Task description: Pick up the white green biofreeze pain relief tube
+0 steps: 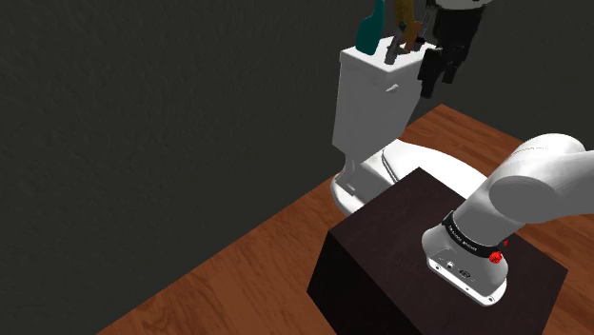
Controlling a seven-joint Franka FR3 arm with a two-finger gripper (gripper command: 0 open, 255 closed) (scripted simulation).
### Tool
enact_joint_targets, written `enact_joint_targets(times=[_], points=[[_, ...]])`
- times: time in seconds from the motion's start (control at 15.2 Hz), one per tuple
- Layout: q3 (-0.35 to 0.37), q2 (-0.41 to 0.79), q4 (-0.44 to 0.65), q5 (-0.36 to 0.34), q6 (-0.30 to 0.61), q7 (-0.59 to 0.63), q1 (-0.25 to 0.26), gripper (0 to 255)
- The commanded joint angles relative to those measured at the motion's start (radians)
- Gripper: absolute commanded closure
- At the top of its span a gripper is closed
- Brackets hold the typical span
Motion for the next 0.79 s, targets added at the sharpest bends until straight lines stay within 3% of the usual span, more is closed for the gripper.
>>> enact_joint_targets(times=[0.0, 0.73], points=[[0.0, 0.0, 0.0, 0.0, 0.0, 0.0, 0.0, 0], [-0.07, 0.388, 0.282, 0.003, 0.155, 0.151, -0.132, 0]])
